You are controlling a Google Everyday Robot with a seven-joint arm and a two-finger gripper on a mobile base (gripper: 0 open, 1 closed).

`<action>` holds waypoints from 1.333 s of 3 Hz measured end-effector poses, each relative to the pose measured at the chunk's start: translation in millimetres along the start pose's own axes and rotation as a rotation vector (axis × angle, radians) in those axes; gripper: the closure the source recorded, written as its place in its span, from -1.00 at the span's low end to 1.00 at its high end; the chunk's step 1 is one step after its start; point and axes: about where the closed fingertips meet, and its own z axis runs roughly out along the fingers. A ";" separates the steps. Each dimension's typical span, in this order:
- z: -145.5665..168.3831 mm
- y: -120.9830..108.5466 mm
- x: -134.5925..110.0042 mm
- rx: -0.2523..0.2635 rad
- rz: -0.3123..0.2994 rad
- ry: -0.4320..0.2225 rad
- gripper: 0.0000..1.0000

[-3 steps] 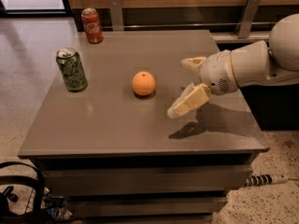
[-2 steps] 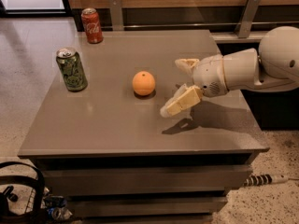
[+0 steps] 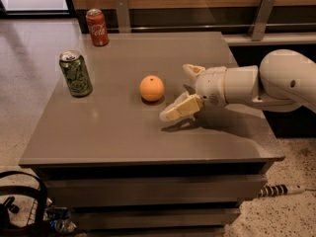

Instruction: Pick orange

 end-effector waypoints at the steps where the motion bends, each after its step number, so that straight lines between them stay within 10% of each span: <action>1: 3.5 -7.7 -1.4 0.068 0.013 0.008 -1.00; 4: 58.3 -10.2 0.1 0.012 0.062 -0.112 -1.00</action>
Offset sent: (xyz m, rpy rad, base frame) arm 0.0066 0.0004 0.0007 -0.0052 -0.0102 -0.0547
